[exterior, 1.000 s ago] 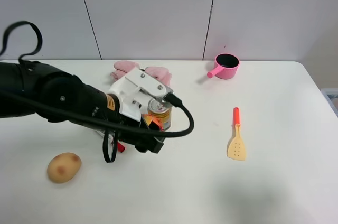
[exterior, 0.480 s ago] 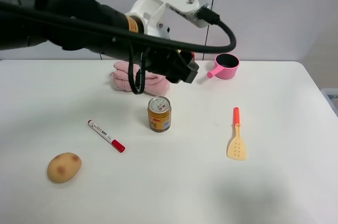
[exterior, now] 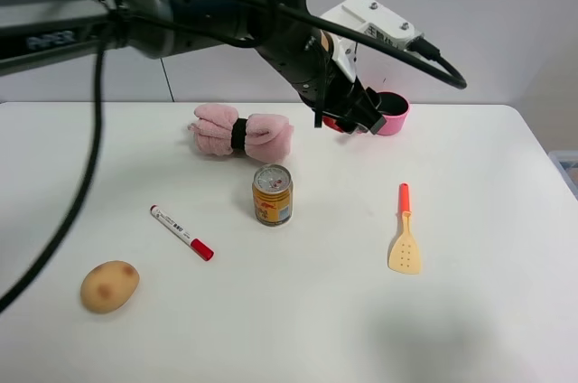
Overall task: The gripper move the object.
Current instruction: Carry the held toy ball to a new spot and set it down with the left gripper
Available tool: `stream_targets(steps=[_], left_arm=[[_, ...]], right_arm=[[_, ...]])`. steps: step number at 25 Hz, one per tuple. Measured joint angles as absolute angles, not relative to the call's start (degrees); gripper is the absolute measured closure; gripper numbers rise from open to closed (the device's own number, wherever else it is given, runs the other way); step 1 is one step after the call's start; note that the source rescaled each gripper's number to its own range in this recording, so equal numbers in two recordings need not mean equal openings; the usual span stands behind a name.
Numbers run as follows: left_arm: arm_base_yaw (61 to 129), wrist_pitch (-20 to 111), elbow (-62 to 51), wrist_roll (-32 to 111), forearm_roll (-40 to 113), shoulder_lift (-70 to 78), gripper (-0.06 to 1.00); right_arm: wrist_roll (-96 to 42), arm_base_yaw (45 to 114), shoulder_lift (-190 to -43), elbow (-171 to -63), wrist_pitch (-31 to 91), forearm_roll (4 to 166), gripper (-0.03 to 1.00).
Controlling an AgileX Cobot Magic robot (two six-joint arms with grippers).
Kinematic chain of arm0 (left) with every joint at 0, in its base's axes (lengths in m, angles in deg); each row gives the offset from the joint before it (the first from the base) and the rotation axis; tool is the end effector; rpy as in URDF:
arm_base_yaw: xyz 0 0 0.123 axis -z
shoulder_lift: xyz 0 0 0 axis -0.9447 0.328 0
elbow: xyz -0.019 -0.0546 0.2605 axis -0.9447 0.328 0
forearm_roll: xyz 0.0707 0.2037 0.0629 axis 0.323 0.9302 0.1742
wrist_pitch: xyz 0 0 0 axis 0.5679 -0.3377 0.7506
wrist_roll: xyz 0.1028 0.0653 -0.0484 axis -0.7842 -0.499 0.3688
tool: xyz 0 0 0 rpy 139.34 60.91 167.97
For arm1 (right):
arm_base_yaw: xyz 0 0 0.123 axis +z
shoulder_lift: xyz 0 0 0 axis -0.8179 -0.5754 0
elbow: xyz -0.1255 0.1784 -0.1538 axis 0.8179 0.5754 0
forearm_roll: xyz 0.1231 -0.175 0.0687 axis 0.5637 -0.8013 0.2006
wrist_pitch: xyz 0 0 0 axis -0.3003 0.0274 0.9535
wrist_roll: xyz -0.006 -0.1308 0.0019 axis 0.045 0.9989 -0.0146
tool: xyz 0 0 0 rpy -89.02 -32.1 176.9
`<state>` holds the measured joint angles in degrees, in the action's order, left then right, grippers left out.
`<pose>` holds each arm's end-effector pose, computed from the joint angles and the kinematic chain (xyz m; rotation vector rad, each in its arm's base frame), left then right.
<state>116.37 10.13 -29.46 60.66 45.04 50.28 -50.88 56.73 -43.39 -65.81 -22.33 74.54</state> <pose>0.3258 -0.3412 0.2161 1.1607 2.1780 -0.3387 0.0239 -0.0036 0.2462 -0.0089 2.0460 -0.0116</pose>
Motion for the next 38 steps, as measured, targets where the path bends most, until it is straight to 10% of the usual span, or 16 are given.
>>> stream_targets(steps=[38], left_arm=[[113.3, 11.6, -44.6, 55.6, 37.9, 76.9, 0.94]], right_arm=[[-50.9, 56.7, -43.4, -65.8, -22.3, 74.5, -0.03]])
